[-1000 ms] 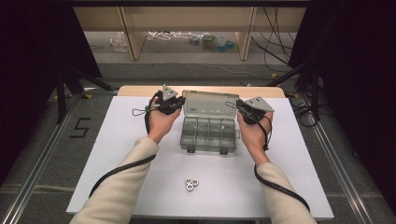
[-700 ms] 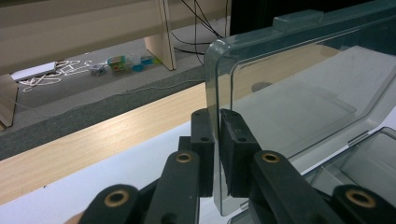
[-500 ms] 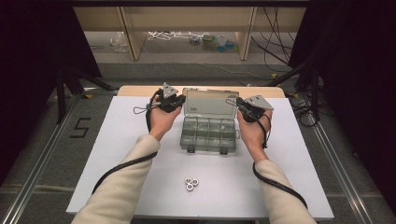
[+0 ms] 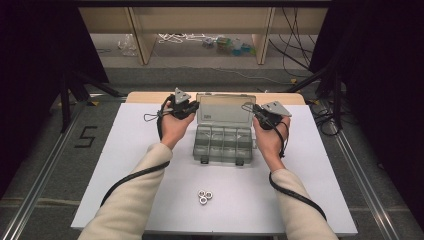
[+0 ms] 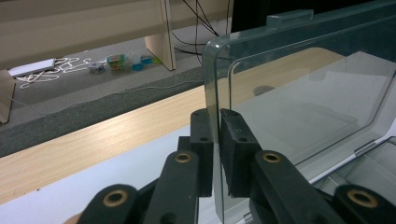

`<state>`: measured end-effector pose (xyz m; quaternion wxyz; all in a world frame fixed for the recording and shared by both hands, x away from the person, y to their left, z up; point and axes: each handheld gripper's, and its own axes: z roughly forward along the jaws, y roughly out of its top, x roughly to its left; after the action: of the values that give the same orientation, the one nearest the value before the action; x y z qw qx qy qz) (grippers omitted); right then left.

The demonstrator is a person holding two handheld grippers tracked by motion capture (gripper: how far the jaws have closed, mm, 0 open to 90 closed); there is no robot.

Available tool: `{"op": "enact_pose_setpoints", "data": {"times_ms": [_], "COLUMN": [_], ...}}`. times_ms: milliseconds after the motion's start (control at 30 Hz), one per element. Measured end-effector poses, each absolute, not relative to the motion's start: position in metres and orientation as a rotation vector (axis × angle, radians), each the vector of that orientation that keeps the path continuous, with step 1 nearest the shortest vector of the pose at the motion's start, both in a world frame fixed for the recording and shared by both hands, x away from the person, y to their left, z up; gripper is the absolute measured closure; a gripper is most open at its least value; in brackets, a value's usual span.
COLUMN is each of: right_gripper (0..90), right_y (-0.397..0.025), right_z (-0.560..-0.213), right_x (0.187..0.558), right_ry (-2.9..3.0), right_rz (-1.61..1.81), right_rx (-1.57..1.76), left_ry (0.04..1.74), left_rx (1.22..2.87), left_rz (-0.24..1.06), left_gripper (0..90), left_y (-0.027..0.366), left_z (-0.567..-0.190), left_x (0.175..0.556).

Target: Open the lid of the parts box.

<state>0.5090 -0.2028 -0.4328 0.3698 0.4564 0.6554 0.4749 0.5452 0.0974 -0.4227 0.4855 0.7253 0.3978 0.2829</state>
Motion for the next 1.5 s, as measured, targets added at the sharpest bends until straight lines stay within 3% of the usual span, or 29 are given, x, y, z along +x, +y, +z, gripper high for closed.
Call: {"op": "enact_pose_setpoints", "data": {"times_ms": [633, 1500], "right_gripper": [82.2, 84.5], "right_y": [-0.201, -0.201], "right_z": [-0.446, -0.452], "right_x": [0.519, 0.522], "right_ry": [1.702, 1.717], "right_rz": [1.192, 1.183], "right_rx": [1.204, 1.247], "left_ry": [0.977, 1.04], "left_rx": [1.762, 1.784], "left_rz": [0.69, 0.652], "left_gripper": [82.6, 82.6], "left_y": [0.096, 0.092], "left_z": [-0.426, -0.444], "left_x": [0.548, 0.553]}}
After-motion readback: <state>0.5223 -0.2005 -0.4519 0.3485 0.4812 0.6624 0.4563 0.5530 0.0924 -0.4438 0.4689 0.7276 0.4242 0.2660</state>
